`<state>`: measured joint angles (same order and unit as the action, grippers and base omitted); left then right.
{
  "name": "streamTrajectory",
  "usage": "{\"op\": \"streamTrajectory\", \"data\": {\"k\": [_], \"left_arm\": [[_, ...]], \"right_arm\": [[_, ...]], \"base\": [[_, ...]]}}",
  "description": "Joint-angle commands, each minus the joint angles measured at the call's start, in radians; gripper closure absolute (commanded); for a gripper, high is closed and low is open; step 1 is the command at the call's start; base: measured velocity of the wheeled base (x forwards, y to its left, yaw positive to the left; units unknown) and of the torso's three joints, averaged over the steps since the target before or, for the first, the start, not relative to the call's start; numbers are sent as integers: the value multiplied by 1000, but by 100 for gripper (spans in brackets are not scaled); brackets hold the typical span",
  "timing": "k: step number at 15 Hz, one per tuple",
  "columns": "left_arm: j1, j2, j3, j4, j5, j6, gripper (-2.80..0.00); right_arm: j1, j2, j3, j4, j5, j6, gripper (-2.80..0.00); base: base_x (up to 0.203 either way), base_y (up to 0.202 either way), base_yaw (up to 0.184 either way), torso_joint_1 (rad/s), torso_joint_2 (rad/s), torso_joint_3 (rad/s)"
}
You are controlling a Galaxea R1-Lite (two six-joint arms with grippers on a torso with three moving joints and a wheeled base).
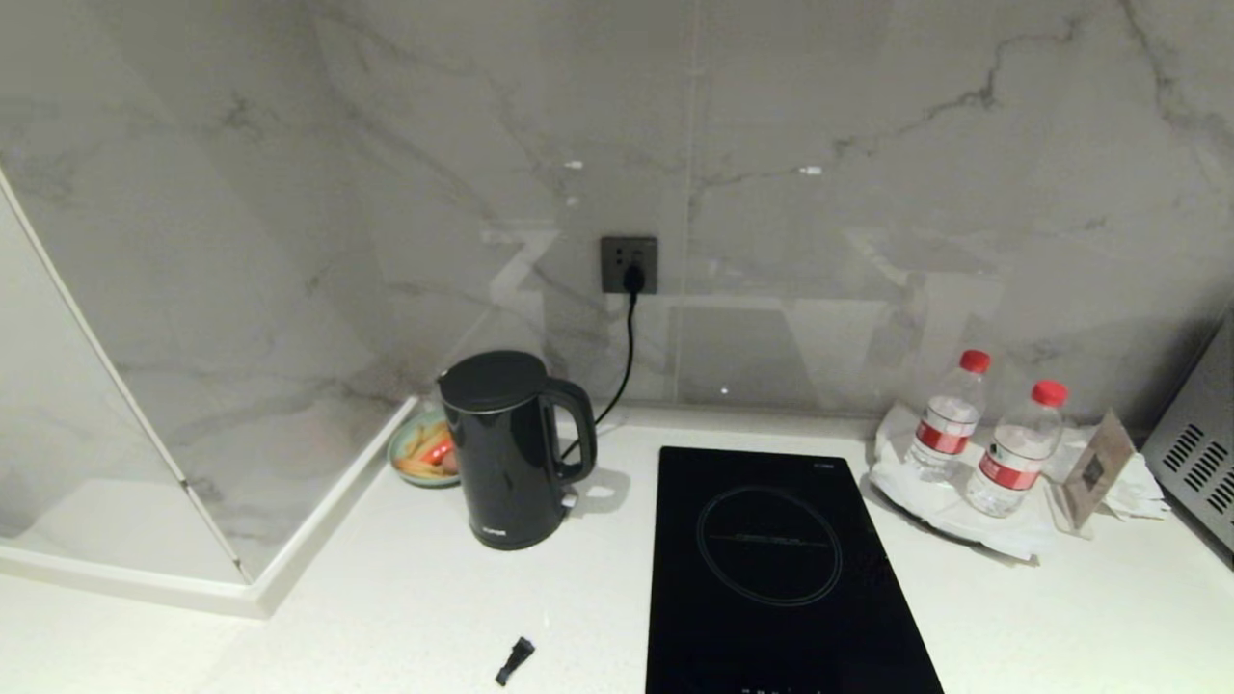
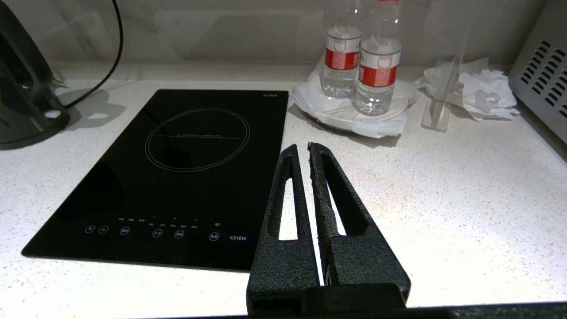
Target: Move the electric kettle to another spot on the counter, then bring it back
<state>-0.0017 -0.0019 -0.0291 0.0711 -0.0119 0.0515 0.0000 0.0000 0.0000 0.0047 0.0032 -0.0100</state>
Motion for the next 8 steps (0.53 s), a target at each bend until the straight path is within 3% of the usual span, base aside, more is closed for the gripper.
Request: {"op": "streamTrajectory", "data": {"k": [1,8], "left_arm": [[0,3,0,3,0,1,0],[0,3,-2,4,-5,4,0]], "right_arm": [[0,0,0,0,0,-1,0],[0,0,0,0,0,-1,0]], "base": [[0,0,0,7,-2,-173],[0,0,0,3,2,-195]]}}
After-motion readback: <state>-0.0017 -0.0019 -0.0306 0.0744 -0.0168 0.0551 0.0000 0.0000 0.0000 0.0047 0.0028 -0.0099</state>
